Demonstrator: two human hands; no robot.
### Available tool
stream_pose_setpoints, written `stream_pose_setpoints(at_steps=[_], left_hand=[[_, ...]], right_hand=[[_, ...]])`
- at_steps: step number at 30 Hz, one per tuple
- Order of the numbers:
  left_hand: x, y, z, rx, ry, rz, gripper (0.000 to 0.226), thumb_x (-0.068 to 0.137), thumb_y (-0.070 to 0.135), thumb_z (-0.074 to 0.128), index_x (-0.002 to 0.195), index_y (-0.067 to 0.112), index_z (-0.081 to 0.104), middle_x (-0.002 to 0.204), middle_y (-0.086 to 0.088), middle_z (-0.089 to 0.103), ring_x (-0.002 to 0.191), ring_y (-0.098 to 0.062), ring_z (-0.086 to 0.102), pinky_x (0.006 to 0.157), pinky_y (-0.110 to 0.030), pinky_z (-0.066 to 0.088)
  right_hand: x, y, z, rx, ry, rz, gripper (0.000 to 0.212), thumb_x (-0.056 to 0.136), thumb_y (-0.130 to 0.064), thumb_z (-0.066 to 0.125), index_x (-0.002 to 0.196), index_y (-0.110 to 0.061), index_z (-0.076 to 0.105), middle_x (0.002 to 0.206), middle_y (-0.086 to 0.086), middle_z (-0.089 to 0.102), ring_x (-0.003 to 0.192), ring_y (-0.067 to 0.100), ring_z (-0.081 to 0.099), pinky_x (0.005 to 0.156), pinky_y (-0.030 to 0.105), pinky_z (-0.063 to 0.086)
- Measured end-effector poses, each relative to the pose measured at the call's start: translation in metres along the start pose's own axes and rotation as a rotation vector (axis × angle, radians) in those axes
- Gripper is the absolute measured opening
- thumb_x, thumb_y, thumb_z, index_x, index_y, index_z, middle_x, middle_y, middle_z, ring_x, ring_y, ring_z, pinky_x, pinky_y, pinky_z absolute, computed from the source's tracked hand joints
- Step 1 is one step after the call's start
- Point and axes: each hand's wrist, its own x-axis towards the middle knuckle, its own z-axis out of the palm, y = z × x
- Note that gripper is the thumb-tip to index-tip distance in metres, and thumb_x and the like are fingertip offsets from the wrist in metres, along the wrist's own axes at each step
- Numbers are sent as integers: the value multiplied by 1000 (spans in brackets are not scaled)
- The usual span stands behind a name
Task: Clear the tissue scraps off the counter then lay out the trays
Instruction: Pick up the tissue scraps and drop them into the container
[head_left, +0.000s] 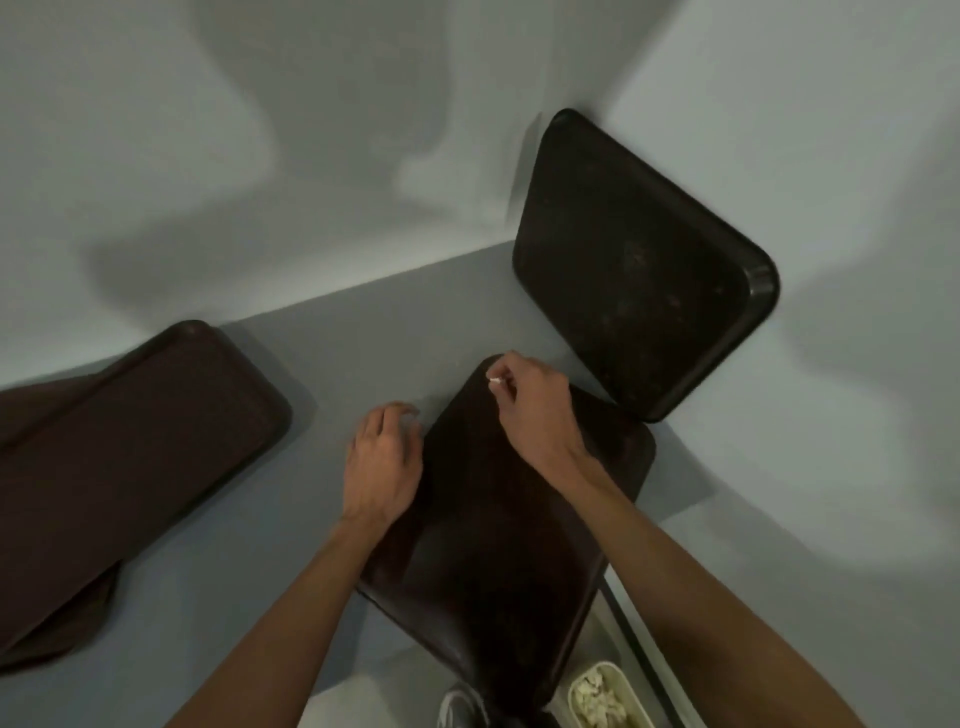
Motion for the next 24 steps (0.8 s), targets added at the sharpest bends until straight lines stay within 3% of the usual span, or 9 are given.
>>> stream_pose_setpoints(at_steps=[4,10,14,17,20,24], left_hand=[[-40,35,-2,-62,-66,15,29,105,31,48,131,20,56,130,-3,61,121,-24,56,104,-44,49],[-96,81,16,-41,-182,71,31,105,35,47,133,24,54,135,0,59,125,-22,56,102,-46,50],[-124,102,33,3,-207,104,35,105,39,46,136,26,51,145,2,52,136,-21,50,112,-46,43],[-135,110,43,78,-231,93,48,103,51,44,146,28,43,159,1,37,152,-23,29,123,-54,23],[-142,109,54,117,-253,69,62,100,64,38,151,30,35,166,0,26,157,-26,14,125,-61,13],[-149,107,71,168,-221,80,67,99,68,34,154,30,29,169,1,18,159,-25,6,125,-63,7]], right_hand=[[-73,9,-39,54,82,94,15,99,-19,69,112,-26,66,104,-9,70,93,2,66,85,19,55],[-177,41,-78,95,181,251,26,99,-21,70,123,-29,65,108,-15,68,91,-2,64,79,-2,40],[-248,74,-86,102,245,276,15,100,-19,70,113,-25,72,102,-9,72,84,0,66,78,6,47],[-298,97,-82,134,274,361,11,101,-18,68,108,-25,70,101,-12,69,85,-1,66,76,7,47],[-341,125,-71,134,250,439,11,100,-15,67,104,-26,67,103,-11,65,84,0,66,75,8,48],[-392,181,-46,78,189,508,18,98,-12,66,103,-29,61,103,-9,58,82,8,67,74,28,57]])
